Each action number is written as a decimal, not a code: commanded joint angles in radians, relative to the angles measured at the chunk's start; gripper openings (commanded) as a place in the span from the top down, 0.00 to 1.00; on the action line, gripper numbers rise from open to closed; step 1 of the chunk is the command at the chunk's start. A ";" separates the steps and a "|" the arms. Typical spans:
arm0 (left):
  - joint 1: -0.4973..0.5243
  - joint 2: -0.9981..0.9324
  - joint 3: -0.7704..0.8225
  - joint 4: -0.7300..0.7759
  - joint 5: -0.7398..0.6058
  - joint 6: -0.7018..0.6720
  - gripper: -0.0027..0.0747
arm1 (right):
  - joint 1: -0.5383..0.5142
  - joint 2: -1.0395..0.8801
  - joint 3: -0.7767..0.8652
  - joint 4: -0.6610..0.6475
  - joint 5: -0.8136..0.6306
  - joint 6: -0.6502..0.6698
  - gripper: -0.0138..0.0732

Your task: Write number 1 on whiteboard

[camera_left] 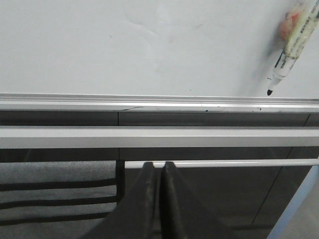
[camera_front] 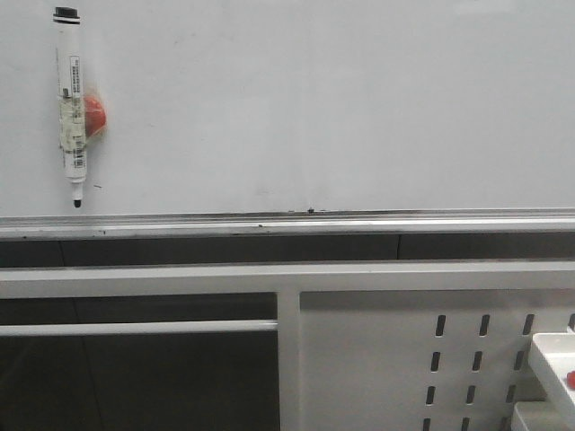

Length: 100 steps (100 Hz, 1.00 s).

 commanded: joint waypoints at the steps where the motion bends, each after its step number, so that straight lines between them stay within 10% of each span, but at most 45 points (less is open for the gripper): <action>1: 0.003 -0.021 0.035 -0.017 -0.043 -0.006 0.99 | -0.006 0.009 0.014 -0.020 -0.034 0.000 0.92; 100: 0.003 -0.021 0.035 0.004 -0.081 -0.006 0.99 | -0.006 0.009 0.014 -0.020 -0.034 0.000 0.92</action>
